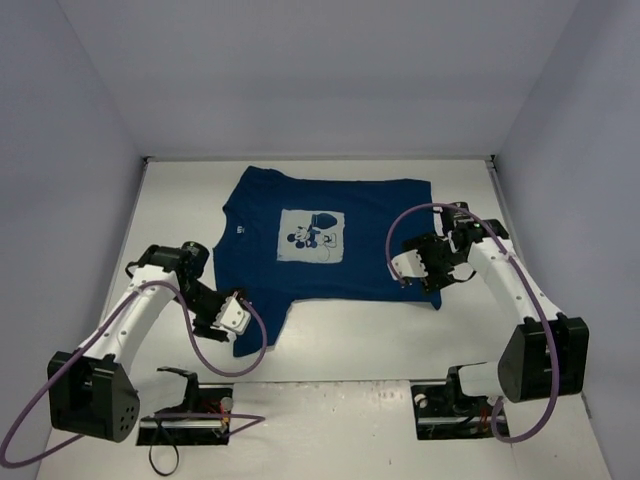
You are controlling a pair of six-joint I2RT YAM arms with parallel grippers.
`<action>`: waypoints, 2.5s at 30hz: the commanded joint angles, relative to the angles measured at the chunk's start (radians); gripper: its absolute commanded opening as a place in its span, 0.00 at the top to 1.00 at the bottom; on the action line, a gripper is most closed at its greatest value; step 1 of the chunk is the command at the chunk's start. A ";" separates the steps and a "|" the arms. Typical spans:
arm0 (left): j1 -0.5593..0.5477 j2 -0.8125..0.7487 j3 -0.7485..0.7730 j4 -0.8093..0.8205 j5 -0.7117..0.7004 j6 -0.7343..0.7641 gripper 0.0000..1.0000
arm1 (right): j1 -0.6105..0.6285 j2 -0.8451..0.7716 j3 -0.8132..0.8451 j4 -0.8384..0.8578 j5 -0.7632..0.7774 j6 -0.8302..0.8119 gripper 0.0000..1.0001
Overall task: Fold and stack the t-shirts
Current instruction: Flatten out the tshirt
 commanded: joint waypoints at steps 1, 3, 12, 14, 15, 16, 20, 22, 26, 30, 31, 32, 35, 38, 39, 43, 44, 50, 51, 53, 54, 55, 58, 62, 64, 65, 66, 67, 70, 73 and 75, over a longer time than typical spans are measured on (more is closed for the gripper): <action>0.025 -0.070 0.055 -0.108 0.034 0.109 0.41 | 0.028 -0.050 0.075 -0.033 -0.102 0.101 0.27; -0.011 -0.090 0.076 -0.068 0.068 0.074 0.41 | 0.037 -0.044 0.079 -0.031 -0.103 0.131 0.29; -0.455 0.114 0.165 0.358 -0.282 -0.709 0.57 | 0.025 0.044 0.119 -0.028 -0.109 0.406 0.39; -0.503 0.166 0.168 0.408 -0.408 -0.862 0.61 | 0.012 0.043 0.121 -0.026 -0.117 0.440 0.40; -0.532 0.194 0.173 0.417 -0.455 -0.918 0.64 | -0.004 0.041 0.118 -0.025 -0.127 0.458 0.40; -0.545 0.215 0.177 0.415 -0.469 -0.965 0.65 | -0.020 0.039 0.113 -0.025 -0.132 0.471 0.40; -0.605 0.252 0.150 0.417 -0.504 -1.091 0.67 | -0.062 0.031 0.088 -0.023 -0.131 0.478 0.40; -0.634 0.236 0.118 0.424 -0.517 -1.108 0.67 | -0.089 0.030 0.076 -0.022 -0.126 0.476 0.40; -0.697 0.185 0.038 0.484 -0.592 -1.162 0.67 | -0.130 0.042 0.069 -0.020 -0.115 0.466 0.40; -0.732 0.204 0.026 0.542 -0.667 -1.250 0.66 | -0.165 0.065 0.069 -0.015 -0.101 0.463 0.40; -0.736 0.217 0.030 0.553 -0.693 -1.272 0.66 | -0.171 0.066 0.067 -0.015 -0.098 0.462 0.40; -0.744 0.224 0.032 0.567 -0.725 -1.298 0.66 | -0.173 0.069 0.065 -0.014 -0.096 0.461 0.40; -0.762 0.220 0.022 0.619 -0.803 -1.354 0.66 | -0.188 0.064 0.049 -0.013 -0.081 0.447 0.40; -0.783 0.199 0.019 0.651 -0.849 -1.383 0.62 | -0.204 0.057 0.032 -0.012 -0.071 0.435 0.40; -0.795 0.195 0.017 0.659 -0.864 -1.392 0.60 | -0.209 0.055 0.027 -0.011 -0.070 0.430 0.40; -0.857 0.218 0.002 0.683 -0.916 -1.405 0.60 | -0.220 0.054 0.009 -0.010 -0.062 0.411 0.40; -0.869 0.233 -0.001 0.697 -0.936 -1.413 0.60 | -0.221 0.056 0.007 -0.009 -0.057 0.408 0.40; -0.935 0.282 -0.005 0.732 -1.003 -1.447 0.56 | -0.230 0.073 0.008 -0.008 -0.041 0.391 0.40; -0.942 0.302 -0.001 0.732 -1.013 -1.451 0.54 | -0.232 0.076 0.012 -0.008 -0.039 0.389 0.40; -0.945 0.338 0.006 0.731 -1.025 -1.455 0.53 | -0.236 0.085 0.020 -0.008 -0.039 0.387 0.40; -0.945 0.359 0.008 0.731 -1.031 -1.455 0.53 | -0.237 0.087 0.024 -0.008 -0.040 0.385 0.40; -0.944 0.378 0.010 0.731 -1.035 -1.455 0.53 | -0.238 0.090 0.028 -0.008 -0.040 0.384 0.41; -0.942 0.413 0.007 0.734 -1.036 -1.447 0.55 | -0.244 0.096 0.038 -0.008 -0.044 0.379 0.41; -0.919 0.439 -0.012 0.734 -1.028 -1.425 0.69 | -0.252 0.103 0.040 -0.008 -0.049 0.372 0.41; -0.891 0.454 -0.018 0.728 -1.016 -1.408 0.81 | -0.254 0.107 0.042 -0.008 -0.050 0.366 0.42; -0.874 0.458 -0.014 0.720 -1.002 -1.403 0.88 | -0.254 0.110 0.046 -0.007 -0.052 0.364 0.42; -0.863 0.458 -0.008 0.710 -0.989 -1.399 0.91 | -0.254 0.115 0.050 -0.008 -0.054 0.364 0.42; -0.855 0.451 0.002 0.698 -0.974 -1.397 0.97 | -0.254 0.117 0.053 -0.008 -0.056 0.365 0.42; -0.829 0.400 0.030 0.653 -0.893 -1.387 1.00 | -0.254 0.122 0.060 -0.008 -0.059 0.367 0.43; -0.787 0.320 0.084 0.609 -0.796 -1.381 1.00 | -0.253 0.122 0.061 -0.008 -0.056 0.367 0.43; -0.760 0.252 0.112 0.583 -0.743 -1.374 1.00 | -0.253 0.122 0.059 -0.009 -0.053 0.366 0.43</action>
